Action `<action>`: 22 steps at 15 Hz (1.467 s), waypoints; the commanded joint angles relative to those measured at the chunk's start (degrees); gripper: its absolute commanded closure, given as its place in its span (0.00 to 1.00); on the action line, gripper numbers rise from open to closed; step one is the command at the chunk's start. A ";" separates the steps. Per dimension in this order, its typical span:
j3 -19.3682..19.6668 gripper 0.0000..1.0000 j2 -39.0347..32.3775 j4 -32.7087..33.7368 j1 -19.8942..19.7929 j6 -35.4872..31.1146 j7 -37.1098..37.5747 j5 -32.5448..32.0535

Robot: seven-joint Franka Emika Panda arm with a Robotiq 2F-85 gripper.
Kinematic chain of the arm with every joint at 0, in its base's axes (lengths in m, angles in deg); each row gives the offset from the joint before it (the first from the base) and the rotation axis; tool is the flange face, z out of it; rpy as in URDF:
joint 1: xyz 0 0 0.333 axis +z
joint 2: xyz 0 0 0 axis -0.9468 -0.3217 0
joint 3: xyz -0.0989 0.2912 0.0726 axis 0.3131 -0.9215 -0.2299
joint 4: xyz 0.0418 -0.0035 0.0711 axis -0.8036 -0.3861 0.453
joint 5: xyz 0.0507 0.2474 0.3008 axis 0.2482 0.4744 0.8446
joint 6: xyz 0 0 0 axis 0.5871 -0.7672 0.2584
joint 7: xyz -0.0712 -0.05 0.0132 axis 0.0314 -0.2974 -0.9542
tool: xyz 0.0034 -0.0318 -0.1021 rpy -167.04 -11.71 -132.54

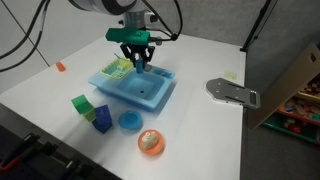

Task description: Pick up the blue cup from the sink and put it on the table

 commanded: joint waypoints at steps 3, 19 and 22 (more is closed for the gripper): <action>4.47 0.83 5.26 -1.69 -0.52 5.19 1.21 -1.99; 10.96 0.83 -0.20 -3.71 -10.92 -3.50 0.16 0.71; 10.29 0.83 -3.49 -2.75 -12.08 -5.92 0.01 2.33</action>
